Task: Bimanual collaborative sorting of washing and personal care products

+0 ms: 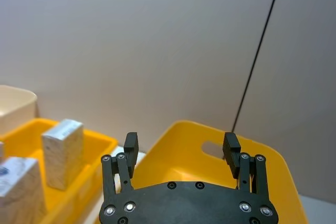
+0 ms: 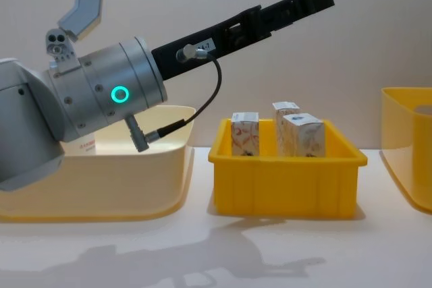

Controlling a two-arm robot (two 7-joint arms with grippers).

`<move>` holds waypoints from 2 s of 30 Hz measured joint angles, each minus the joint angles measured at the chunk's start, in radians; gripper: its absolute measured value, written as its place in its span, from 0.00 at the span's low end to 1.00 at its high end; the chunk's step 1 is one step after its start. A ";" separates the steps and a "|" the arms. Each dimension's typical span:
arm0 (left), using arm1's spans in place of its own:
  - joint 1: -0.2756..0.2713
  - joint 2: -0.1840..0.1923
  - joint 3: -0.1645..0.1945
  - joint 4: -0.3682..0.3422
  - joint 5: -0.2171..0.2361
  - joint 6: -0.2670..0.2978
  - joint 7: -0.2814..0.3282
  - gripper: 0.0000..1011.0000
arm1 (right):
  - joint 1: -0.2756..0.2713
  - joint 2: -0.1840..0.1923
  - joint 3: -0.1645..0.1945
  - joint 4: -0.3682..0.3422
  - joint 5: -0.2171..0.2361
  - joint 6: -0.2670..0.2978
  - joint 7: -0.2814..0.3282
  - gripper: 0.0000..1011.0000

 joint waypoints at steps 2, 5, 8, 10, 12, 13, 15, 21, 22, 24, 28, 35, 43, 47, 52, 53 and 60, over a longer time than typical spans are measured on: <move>0.001 0.000 0.000 -0.002 0.002 0.000 0.003 0.99 | -0.005 0.002 0.003 -0.008 0.010 -0.017 0.015 0.99; 0.006 0.002 0.000 -0.008 0.010 0.000 0.017 0.99 | -0.014 0.003 0.008 -0.022 0.022 -0.035 0.034 0.99; 0.015 0.007 0.000 -0.018 0.026 0.000 0.042 0.99 | -0.016 0.003 0.008 -0.023 0.022 -0.035 0.034 0.99; 0.021 0.011 0.000 -0.025 0.036 0.000 0.059 0.99 | -0.023 0.002 0.006 -0.026 0.024 -0.036 0.034 0.99; 0.028 0.014 0.000 -0.033 0.048 0.000 0.077 0.99 | -0.030 0.001 0.002 -0.030 0.026 -0.038 0.033 0.99; 0.035 0.018 0.001 -0.041 0.062 -0.001 0.098 0.99 | -0.041 -0.001 -0.002 -0.035 0.029 -0.041 0.033 0.99; 0.046 0.024 0.001 -0.055 0.081 -0.001 0.128 0.99 | -0.055 -0.004 -0.008 -0.041 0.032 -0.045 0.033 0.99; 0.071 0.039 0.002 -0.083 0.125 -0.002 0.195 0.99 | -0.117 -0.015 -0.032 -0.069 0.050 -0.062 0.033 0.99; 0.078 0.043 0.002 -0.093 0.138 -0.002 0.216 0.99 | -0.126 -0.016 -0.036 -0.073 0.052 -0.064 0.033 0.99; 0.085 0.047 0.002 -0.101 0.151 -0.002 0.237 0.99 | -0.150 -0.021 -0.046 -0.084 0.059 -0.070 0.033 0.99; 0.107 0.059 0.002 -0.127 0.190 -0.003 0.299 0.99 | -0.189 -0.028 -0.061 -0.101 0.069 -0.082 0.033 0.99; 0.140 0.077 0.003 -0.166 0.248 -0.005 0.388 0.99 | -0.251 -0.039 -0.086 -0.128 0.087 -0.098 0.034 0.99; 0.176 0.096 0.004 -0.208 0.311 -0.006 0.488 0.99 | -0.266 -0.042 -0.091 -0.135 0.091 -0.102 0.035 0.99; 0.197 0.108 0.004 -0.233 0.349 -0.007 0.547 0.99 | -0.266 -0.042 -0.092 -0.135 0.091 -0.102 0.035 0.99; 0.218 0.120 0.005 -0.259 0.387 -0.008 0.606 0.99 | -0.266 -0.042 -0.092 -0.135 0.091 -0.102 0.036 0.99; 0.226 0.124 0.005 -0.267 0.400 -0.008 0.627 0.99 | -0.266 -0.042 -0.092 -0.135 0.091 -0.102 0.037 0.99; 0.257 0.141 0.005 -0.304 0.456 -0.010 0.714 0.99 | -0.259 -0.037 -0.096 -0.134 0.080 -0.099 0.047 0.99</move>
